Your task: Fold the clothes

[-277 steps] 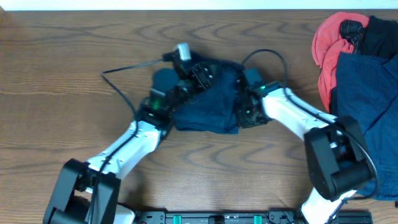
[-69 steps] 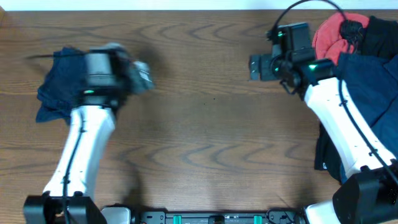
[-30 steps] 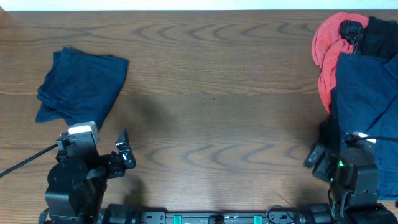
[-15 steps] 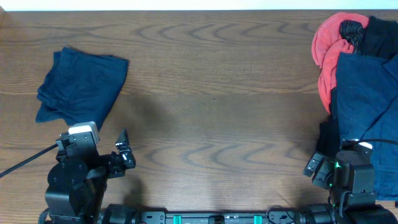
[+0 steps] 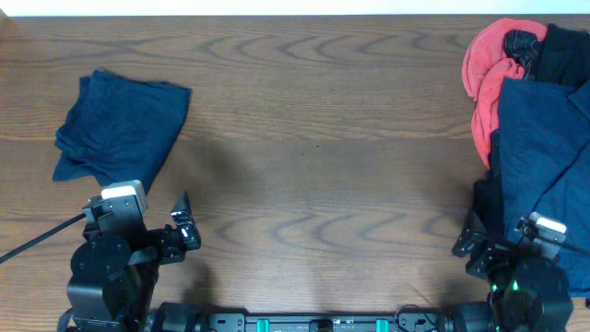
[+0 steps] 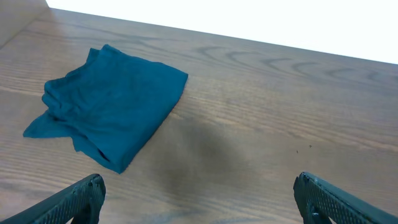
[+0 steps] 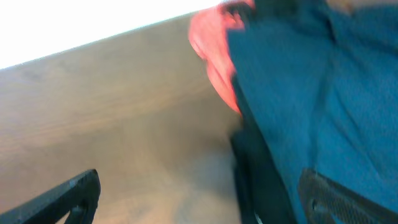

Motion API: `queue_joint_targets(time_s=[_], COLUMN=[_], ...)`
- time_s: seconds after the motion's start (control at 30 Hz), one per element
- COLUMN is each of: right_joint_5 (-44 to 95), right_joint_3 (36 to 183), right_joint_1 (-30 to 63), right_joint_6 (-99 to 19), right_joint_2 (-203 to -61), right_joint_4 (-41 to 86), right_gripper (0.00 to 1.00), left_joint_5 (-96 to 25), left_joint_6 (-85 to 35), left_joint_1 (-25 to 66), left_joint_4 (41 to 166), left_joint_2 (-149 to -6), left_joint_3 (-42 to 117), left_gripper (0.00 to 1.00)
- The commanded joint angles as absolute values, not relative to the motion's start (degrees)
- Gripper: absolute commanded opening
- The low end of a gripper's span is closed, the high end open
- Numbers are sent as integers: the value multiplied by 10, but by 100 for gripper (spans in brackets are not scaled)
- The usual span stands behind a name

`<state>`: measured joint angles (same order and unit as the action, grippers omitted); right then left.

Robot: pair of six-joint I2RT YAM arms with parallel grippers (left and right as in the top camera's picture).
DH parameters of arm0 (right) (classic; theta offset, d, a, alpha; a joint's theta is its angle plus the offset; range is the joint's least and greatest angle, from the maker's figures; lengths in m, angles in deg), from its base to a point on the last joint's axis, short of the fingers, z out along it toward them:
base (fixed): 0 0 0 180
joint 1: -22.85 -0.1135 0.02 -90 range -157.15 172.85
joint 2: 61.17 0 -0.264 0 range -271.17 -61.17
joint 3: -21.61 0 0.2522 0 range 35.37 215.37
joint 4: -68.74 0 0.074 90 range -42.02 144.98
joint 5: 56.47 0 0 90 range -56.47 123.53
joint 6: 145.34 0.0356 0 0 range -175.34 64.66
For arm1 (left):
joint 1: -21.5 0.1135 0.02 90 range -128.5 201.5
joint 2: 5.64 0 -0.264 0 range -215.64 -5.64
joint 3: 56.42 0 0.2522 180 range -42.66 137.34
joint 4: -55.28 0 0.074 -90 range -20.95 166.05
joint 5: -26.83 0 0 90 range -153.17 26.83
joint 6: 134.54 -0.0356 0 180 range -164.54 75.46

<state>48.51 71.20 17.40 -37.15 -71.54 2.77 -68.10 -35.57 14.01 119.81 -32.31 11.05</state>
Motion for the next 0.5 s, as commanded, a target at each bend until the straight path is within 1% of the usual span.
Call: queue_joint_targets(time_s=[0.0, 0.07, 0.23, 0.47], right_joint_5=[425, 406, 394, 393], right_joint_3=[651, 617, 535, 388], right_joint_1=[190, 199, 213, 213], right_joint_6=[-476, -500, -503, -503], right_joint_2=[-656, -630, -615, -615], right_joint_4=[97, 149, 281, 550], right_gripper=[99, 99, 99, 99], left_joint_5=[-688, -688, -688, -688], left_joint_6=[-355, -355, -355, -355], left_joint_1=[142, 142, 142, 142], left_joint_4=[1198, 1198, 1198, 1198], left_joint_2=[-321, -321, -321, -321], left_joint_3=[107, 107, 107, 107], left_gripper=[98, 98, 98, 98])
